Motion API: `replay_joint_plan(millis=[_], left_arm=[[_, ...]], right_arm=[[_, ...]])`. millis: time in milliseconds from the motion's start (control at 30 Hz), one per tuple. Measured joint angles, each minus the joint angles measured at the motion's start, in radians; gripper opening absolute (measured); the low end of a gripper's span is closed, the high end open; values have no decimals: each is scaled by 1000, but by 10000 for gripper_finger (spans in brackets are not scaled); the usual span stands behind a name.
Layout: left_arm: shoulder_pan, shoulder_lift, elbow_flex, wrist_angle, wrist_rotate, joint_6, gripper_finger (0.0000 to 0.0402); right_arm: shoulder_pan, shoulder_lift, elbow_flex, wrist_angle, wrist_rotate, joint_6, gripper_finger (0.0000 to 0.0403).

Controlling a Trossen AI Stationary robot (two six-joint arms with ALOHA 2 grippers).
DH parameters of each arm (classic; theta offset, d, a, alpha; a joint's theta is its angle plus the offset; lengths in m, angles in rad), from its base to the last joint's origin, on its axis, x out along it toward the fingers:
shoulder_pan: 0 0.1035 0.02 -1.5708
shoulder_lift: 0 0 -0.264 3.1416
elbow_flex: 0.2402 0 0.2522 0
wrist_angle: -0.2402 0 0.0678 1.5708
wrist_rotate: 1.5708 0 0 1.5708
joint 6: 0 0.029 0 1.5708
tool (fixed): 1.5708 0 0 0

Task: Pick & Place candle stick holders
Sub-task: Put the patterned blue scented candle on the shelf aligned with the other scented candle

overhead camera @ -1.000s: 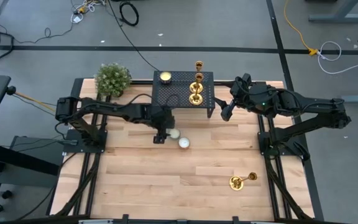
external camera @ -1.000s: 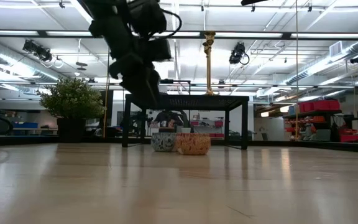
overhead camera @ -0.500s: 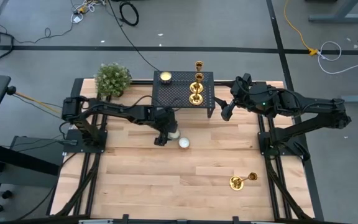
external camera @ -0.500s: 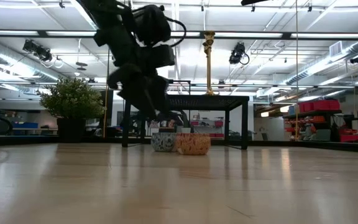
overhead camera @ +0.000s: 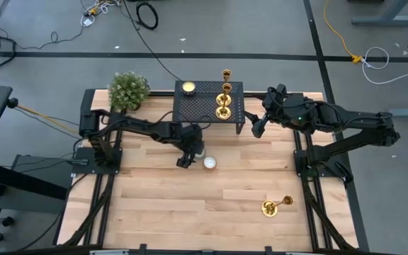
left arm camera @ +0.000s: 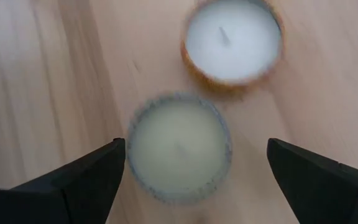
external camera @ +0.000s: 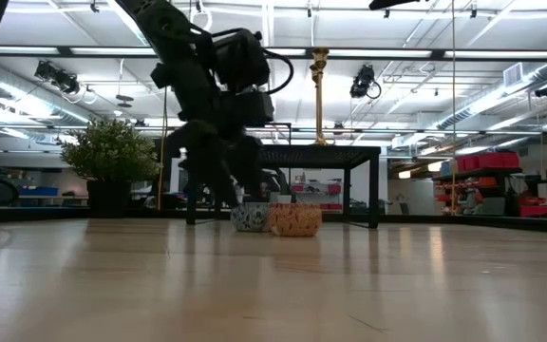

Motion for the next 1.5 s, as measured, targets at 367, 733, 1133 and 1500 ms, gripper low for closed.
replay_joint_plan(millis=[367, 733, 1133, 1500], left_arm=[[11, 42, 0, 19, 6, -25, 392], [20, 57, 1, 34, -10, -72, 368], [19, 57, 1, 32, -10, -72, 322], [19, 55, 1, 32, -10, -72, 316]], right_arm=[[0, 1, 0, -8, 0, 21, 336], [0, 1, 0, -15, 0, 28, 336], [0, 1, 0, -15, 0, 45, 336], [0, 1, 0, -15, 0, 49, 336]])
